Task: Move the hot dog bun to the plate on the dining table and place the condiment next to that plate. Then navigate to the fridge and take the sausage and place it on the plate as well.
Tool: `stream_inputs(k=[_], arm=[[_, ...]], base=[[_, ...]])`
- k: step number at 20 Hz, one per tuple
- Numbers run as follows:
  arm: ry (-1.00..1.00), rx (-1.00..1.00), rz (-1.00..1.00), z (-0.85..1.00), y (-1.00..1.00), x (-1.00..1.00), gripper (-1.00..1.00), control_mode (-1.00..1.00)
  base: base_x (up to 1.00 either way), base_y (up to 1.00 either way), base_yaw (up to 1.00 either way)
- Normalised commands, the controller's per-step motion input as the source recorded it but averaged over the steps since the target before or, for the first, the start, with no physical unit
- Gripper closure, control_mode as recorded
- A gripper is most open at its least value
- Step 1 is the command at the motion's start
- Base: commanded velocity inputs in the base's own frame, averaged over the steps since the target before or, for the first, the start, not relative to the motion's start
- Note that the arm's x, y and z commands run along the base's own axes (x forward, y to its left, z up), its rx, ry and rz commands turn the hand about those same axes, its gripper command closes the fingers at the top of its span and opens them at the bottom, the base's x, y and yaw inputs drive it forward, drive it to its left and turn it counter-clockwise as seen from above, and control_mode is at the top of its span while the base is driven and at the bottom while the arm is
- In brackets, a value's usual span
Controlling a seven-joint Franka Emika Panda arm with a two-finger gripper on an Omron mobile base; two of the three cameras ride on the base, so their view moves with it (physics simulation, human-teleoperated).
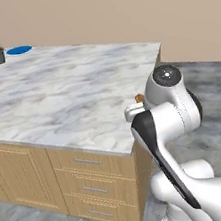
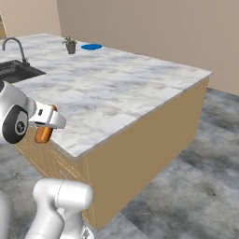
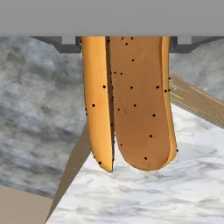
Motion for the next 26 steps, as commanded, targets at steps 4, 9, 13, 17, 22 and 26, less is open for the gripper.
stream_inputs(k=[4,9,13,17,22,26], arm=[[0.0,0.0,0.0,0.0,0.0,0.0,1.0,1.0],[0.0,0.0,0.0,0.0,0.0,0.0,1.0,1.0],[0.0,0.0,0.0,0.0,0.0,0.0,1.0,1.0],[0.0,0.0,0.0,0.0,0.0,0.0,1.0,1.0],[0.0,0.0,0.0,0.0,0.0,0.0,1.0,1.0],[0.0,0.0,0.0,0.0,0.0,0.0,1.0,1.0]], base=[[0.33,-1.0,-0.11],[0.46,-1.0,-0.06],[0.62,-1.0,-0.02],[0.76,-1.0,0.0],[0.88,-1.0,0.0],[0.98,-1.0,0.0]])
